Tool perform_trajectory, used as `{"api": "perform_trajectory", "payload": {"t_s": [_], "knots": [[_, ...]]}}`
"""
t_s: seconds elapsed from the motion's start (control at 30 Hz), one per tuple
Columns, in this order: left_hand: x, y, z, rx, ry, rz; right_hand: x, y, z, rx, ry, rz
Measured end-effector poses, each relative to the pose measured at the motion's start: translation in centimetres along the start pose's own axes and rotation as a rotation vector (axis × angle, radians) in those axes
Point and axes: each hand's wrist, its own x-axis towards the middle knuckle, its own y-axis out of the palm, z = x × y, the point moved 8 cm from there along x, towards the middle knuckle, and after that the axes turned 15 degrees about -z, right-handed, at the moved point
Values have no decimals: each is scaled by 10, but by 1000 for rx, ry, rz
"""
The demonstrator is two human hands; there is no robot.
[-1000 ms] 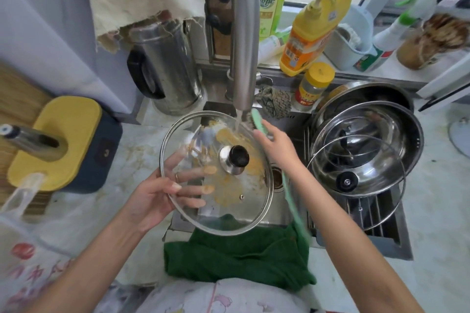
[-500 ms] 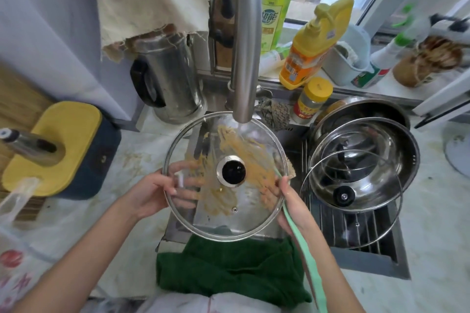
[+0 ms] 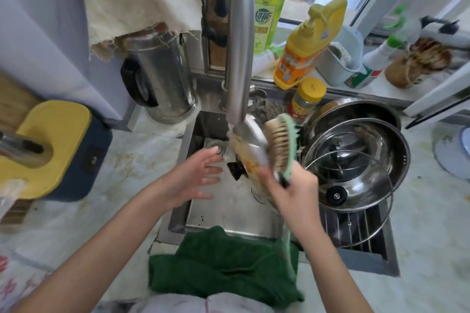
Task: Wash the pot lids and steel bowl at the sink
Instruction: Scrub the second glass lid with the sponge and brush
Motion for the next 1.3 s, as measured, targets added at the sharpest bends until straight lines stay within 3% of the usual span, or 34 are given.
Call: {"api": "perform_trajectory", "payload": {"t_s": [0.1,0.17,0.27,0.37,0.47,0.57,0.67,0.83,0.9,1.0,1.07,1.1,1.2,1.23,1.3], "knots": [[-15,28,-15,-276,-143,256,-19,28,26,-239,-425,116],[-12,25,-17,-336,-138,183,-33,47,34,-347,-640,181],[-5,10,-7,-451,-60,109,-46,62,35,-468,-779,208],[-12,2,3,-507,-5,106,-58,63,40,-356,-845,282],[-27,-2,-3,-548,122,158,-44,59,28,-429,-729,336],[-30,-12,-5,-619,164,232,-2,44,8,-588,-393,230],[-31,-15,-4,-560,197,247,30,45,-11,-531,-111,242],[-34,-16,-2,-517,268,253,43,75,-20,-709,-171,325],[-35,-14,-5,-541,271,247,46,87,-13,-528,-123,303],[-34,-14,-12,-555,299,241,15,102,16,-159,-155,586],[-32,-17,-12,-594,293,230,-3,93,15,-206,-244,686],[-29,-19,-9,-613,275,223,6,91,6,-308,-255,641],[-26,-10,-2,-567,200,220,46,90,-14,-507,-170,301],[-26,-8,-2,-535,201,208,44,96,-9,-422,-140,284],[-25,-11,-4,-487,242,175,19,111,5,-169,-78,473]]}}
